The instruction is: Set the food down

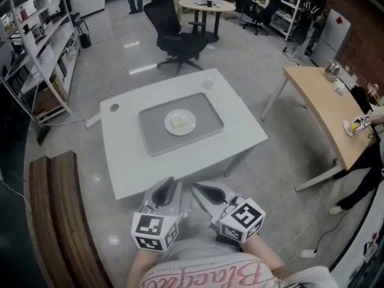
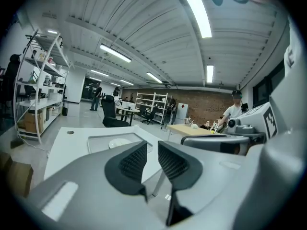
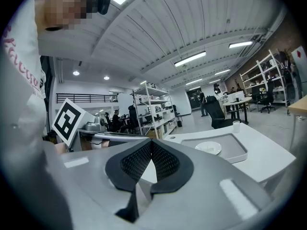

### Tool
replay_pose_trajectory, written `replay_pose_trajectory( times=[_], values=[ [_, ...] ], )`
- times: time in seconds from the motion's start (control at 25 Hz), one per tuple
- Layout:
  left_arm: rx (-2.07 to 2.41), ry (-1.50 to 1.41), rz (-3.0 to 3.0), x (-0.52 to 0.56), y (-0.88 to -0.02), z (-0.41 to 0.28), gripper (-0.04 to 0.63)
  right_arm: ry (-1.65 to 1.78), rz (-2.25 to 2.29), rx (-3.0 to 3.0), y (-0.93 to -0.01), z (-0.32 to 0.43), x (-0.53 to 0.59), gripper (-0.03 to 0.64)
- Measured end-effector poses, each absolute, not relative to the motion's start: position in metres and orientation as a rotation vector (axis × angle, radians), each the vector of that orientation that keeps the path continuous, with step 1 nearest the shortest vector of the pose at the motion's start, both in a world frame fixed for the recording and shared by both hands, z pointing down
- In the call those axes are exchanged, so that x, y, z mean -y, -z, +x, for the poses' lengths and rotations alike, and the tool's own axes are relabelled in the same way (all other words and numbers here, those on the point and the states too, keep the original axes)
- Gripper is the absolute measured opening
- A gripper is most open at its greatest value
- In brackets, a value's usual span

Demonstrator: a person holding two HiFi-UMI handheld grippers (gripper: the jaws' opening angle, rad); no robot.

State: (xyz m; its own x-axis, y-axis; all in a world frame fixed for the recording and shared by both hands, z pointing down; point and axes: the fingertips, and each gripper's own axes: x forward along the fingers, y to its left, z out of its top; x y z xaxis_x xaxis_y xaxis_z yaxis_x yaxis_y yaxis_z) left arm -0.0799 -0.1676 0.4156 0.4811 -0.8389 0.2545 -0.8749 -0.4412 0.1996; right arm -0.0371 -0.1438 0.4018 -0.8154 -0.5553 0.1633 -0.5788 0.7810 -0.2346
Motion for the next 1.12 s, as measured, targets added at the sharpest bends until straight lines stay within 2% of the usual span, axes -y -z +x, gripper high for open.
replay_pose_trajectory(
  times=[0.2,0.4,0.52,0.68,1.12],
  values=[
    [1.431,-0.231,2.455,0.211,-0.417,-0.070,0.112,-0.444,0.912,2.896,-0.400,-0.029,0.180,0.002],
    [1.380,-0.300,2.445,0.253,-0.436,-0.056,0.215,-0.471,0.938,2.890,-0.403,-0.017,0.217,0.002],
    [1.360,-0.313,2.424,0.283,-0.449,-0.054,0.327,-0.471,0.951,2.880,-0.407,-0.013,0.241,0.002],
    [1.420,-0.369,2.390,0.325,-0.467,-0.062,0.390,-0.472,0.965,2.867,-0.408,-0.009,0.273,0.002],
    [1.569,-0.547,2.196,0.405,-0.548,-0.073,0.400,-0.458,0.882,2.811,-0.421,-0.004,0.318,0.002]
  ],
)
